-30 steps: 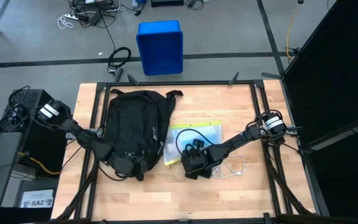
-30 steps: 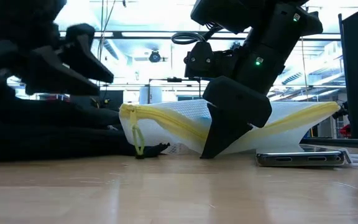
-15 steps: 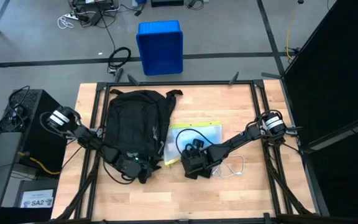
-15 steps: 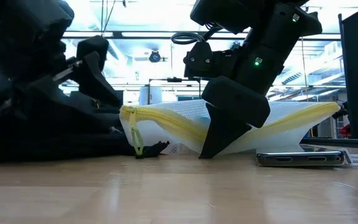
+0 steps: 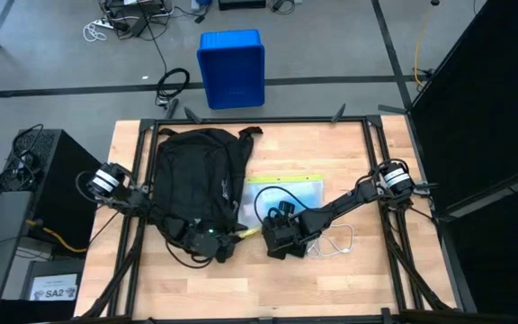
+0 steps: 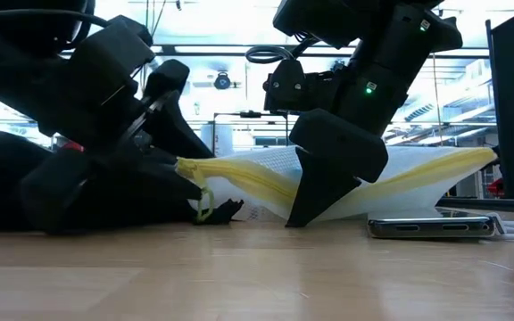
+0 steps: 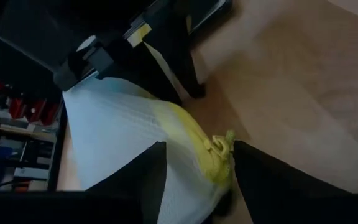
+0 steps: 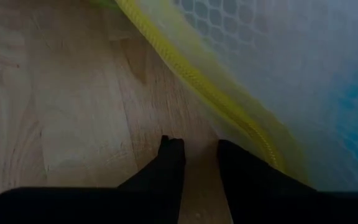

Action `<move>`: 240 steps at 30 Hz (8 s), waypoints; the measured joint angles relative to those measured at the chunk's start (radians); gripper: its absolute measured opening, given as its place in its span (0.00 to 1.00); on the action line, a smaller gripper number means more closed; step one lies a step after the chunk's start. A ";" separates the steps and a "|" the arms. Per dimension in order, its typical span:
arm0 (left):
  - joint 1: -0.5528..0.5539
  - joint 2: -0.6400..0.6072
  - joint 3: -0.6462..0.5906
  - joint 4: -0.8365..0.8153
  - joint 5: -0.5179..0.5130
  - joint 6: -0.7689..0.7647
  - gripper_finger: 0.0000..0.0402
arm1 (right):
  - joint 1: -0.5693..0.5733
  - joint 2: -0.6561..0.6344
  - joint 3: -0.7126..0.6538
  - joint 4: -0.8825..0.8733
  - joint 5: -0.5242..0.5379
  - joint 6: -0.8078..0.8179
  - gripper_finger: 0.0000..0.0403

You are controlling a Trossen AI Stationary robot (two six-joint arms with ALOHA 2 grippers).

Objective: Unpack backpack
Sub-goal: Open the zip lock bag, then remove the medicine organizer from the zip lock bag

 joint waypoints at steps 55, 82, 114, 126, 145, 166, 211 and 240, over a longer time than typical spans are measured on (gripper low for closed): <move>-0.036 -0.087 0.045 -0.085 -0.075 0.032 0.00 | 0.028 0.005 0.000 0.448 -0.022 0.002 0.32; -0.037 -0.089 0.053 -0.128 -0.071 0.032 0.00 | 0.013 0.011 0.000 0.450 -0.002 -0.049 0.00; -0.045 -0.088 0.070 -0.300 -0.099 -0.018 0.00 | 0.187 -0.111 0.030 -0.341 0.078 0.484 0.00; -0.041 -0.088 0.069 -0.313 -0.108 -0.046 0.00 | 0.295 -0.205 0.029 -0.541 0.190 0.728 0.00; -0.044 -0.087 0.170 -0.301 -0.101 -0.048 0.00 | 0.134 -0.070 0.028 -0.070 0.174 0.331 0.44; -0.029 -0.087 0.169 -0.238 -0.114 -0.077 0.00 | 0.080 -0.039 0.028 0.041 0.126 0.286 0.34; -0.029 -0.089 0.170 -0.667 -0.265 -0.263 0.00 | 0.428 -0.302 0.028 -1.170 -0.086 1.193 0.00; -0.081 -0.349 0.157 -0.498 -0.047 -0.382 0.41 | 0.396 -0.302 0.028 -0.514 0.417 0.506 0.54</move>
